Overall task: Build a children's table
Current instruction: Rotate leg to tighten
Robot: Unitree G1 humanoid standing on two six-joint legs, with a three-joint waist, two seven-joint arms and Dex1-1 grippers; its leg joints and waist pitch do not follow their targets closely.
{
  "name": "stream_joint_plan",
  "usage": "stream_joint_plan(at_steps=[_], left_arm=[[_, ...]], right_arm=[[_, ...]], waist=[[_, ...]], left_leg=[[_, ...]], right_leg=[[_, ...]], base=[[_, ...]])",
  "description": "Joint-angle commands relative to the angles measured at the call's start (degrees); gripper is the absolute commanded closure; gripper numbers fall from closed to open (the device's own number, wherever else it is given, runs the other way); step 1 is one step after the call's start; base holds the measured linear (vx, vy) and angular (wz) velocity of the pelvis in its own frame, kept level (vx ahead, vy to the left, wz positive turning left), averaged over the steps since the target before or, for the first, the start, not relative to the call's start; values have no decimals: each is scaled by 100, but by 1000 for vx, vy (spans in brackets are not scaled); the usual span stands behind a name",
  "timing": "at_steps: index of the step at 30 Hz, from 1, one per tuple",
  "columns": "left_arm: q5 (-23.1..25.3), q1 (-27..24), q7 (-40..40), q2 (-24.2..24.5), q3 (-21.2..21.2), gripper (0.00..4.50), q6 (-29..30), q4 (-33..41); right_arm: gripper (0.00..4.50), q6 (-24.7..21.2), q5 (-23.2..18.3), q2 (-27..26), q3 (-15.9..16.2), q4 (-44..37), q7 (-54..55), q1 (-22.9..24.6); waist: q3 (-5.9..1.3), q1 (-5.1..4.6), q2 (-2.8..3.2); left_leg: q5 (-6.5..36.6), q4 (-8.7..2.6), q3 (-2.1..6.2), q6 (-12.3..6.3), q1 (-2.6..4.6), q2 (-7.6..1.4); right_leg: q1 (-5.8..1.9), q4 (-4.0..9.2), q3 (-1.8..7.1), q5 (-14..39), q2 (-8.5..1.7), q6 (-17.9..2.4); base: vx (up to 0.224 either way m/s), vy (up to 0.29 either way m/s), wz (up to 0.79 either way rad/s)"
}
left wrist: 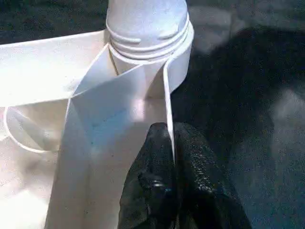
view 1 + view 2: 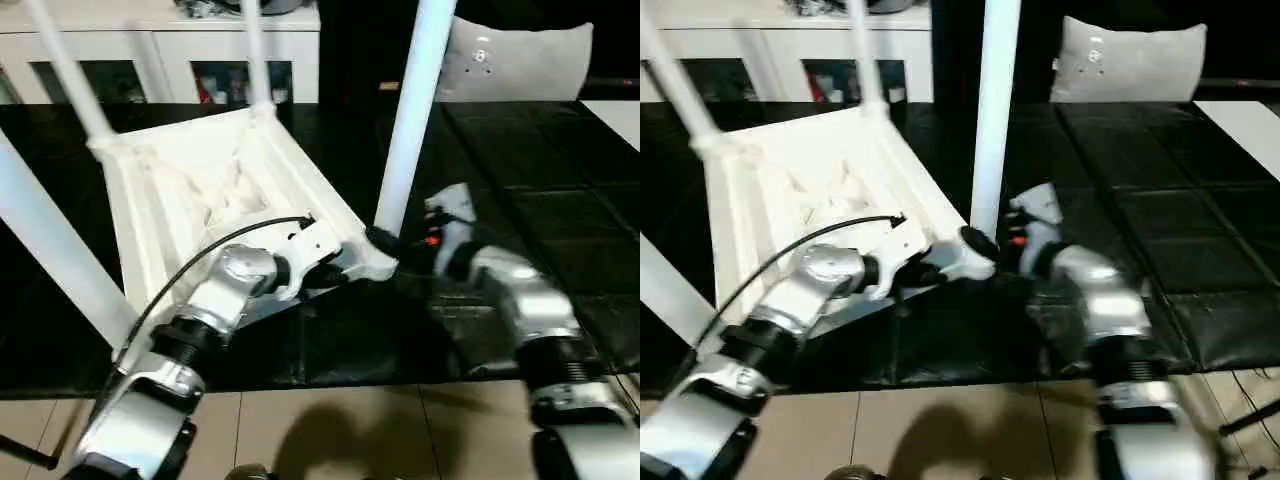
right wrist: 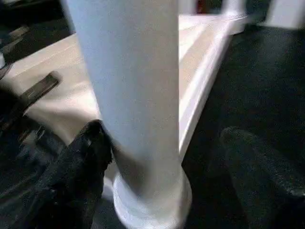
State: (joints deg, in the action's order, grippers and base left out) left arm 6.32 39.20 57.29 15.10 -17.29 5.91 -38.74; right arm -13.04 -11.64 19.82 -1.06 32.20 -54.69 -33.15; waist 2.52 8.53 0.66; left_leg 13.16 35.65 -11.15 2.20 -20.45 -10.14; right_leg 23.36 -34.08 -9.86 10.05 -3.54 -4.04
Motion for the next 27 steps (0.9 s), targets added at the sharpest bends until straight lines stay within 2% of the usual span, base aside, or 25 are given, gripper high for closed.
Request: stream_joint_plan(at_steps=[1,3,4,5,7,8,14,18,19,27], left_arm=[[-25,181,329,17,-113,450,-280,80],[-31,219,516,102,-164,450,-411,14],[-31,219,516,102,-164,450,-411,14],[-97,236,991,258,-253,450,-857,-77],[-201,227,1427,363,-301,450,-1061,-92],[-211,231,1513,385,-318,450,-1078,-95],[-202,196,2163,511,-532,450,-1456,-33],[-221,199,2300,500,-591,450,-1535,-2],[-220,204,2329,499,-608,450,-1570,2],[-91,326,2202,432,-613,450,-1760,-231]], right_arm=[[26,-70,-60,95,59,-90,-265,-10],[26,-86,-101,240,147,-101,-585,-21],[26,-86,-101,240,147,-101,-585,-21],[26,42,-47,512,374,-119,-1171,-2],[26,142,-57,740,573,-207,-1788,47],[26,163,-70,797,622,-238,-1964,60],[26,374,-87,981,858,-281,-2844,48],[64,293,-167,997,945,-291,-3033,36],[71,280,-177,1001,988,-302,-3090,34],[140,185,-129,999,1194,-363,-3482,113]], waist=[[-449,8,-41],[-450,14,-42],[-453,25,-64],[-452,50,-54],[-458,89,-79],[-458,125,-70],[-451,198,-70],[-449,247,-83],[-447,244,-113],[-453,249,-105]], left_leg=[[-83,-343,216,-674,16,-434],[-90,-344,219,-671,21,-443],[-93,-341,213,-676,17,-431],[-101,-334,213,-707,12,-416],[-126,-322,204,-756,9,-415],[-131,-319,204,-779,17,-430],[-103,-329,214,-730,27,-469],[-88,-335,215,-687,31,-475],[-73,-337,209,-676,26,-468],[-91,-332,212,-653,12,-443]], right_leg=[[-431,382,509,1066,-701,-208],[-421,385,503,1060,-704,-227],[-426,379,501,1088,-701,-217],[-425,394,487,1136,-691,-193],[-423,382,499,1099,-685,-123],[-410,369,504,1067,-686,-121],[-392,373,498,1207,-705,-185],[-391,368,508,1245,-717,-200],[-397,381,506,1287,-718,-178],[-401,401,486,1398,-693,2]], base=[[0,0,0],[0,0,0],[0,0,0],[0,0,0],[0,0,0],[0,0,0],[0,0,0],[0,0,0],[0,0,0],[0,0,0]])
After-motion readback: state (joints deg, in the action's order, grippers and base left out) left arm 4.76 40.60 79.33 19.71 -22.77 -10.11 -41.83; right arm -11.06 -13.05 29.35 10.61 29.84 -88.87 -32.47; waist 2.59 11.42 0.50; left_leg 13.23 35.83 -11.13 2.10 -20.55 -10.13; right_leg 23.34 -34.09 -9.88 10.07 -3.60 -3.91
